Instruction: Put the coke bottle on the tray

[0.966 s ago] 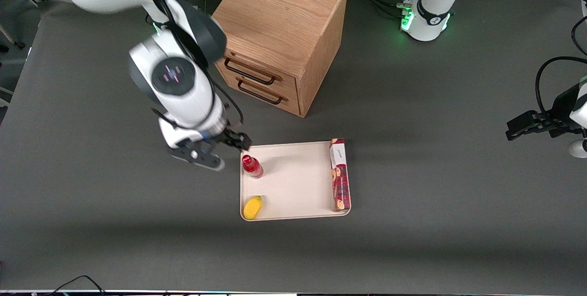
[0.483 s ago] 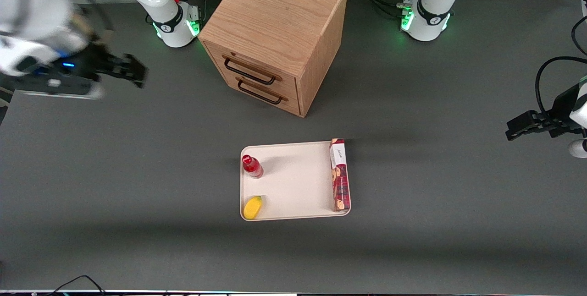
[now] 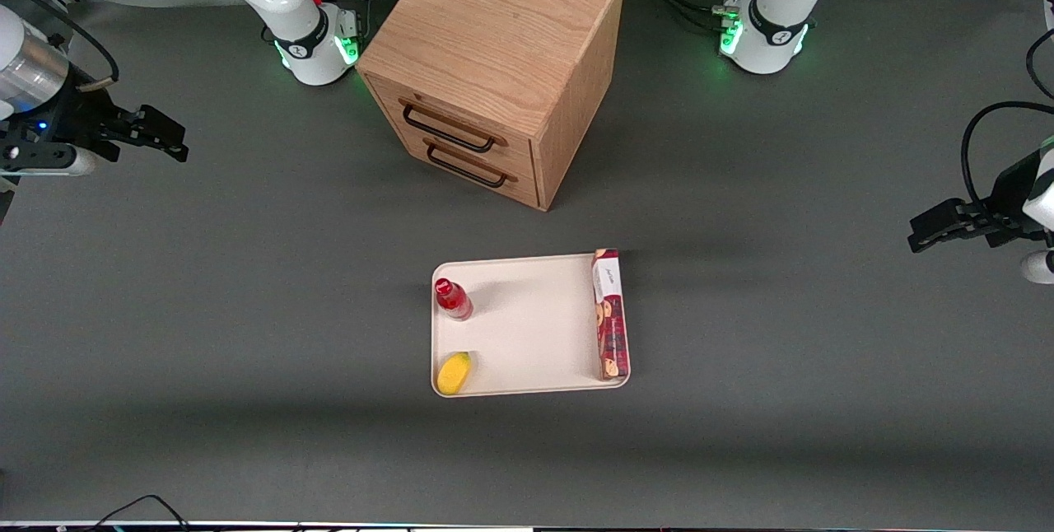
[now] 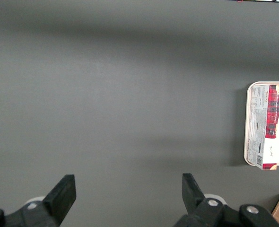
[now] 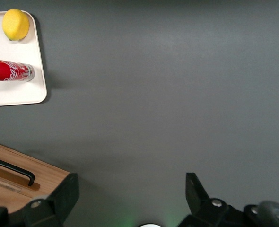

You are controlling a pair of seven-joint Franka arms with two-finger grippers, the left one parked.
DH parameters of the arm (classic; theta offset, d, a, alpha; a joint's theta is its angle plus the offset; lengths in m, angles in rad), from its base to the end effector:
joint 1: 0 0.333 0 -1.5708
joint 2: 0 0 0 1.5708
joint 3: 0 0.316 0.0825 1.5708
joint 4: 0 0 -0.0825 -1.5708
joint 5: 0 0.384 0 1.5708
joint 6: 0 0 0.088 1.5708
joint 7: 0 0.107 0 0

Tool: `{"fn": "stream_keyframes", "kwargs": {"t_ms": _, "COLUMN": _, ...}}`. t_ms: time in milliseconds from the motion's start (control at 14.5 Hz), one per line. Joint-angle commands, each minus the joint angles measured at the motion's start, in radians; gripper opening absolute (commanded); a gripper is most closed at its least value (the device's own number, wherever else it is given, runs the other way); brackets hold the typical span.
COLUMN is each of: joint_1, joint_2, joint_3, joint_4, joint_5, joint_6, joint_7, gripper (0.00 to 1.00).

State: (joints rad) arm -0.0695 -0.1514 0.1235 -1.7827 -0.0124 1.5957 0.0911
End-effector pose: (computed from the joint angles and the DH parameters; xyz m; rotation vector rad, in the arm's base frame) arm 0.5057 0.0304 0.6063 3.1070 -0.0595 -0.0535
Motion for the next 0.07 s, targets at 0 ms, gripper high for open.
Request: {"fn": "stream_keyframes", "kwargs": {"t_ms": 0, "joint_1": 0.019, "joint_2": 0.007, "joint_3": -0.008, "joint_4": 0.029, "joint_5": 0.028, "joint_6": 0.02, "joint_7": 0.034, "gripper": 1.0}}
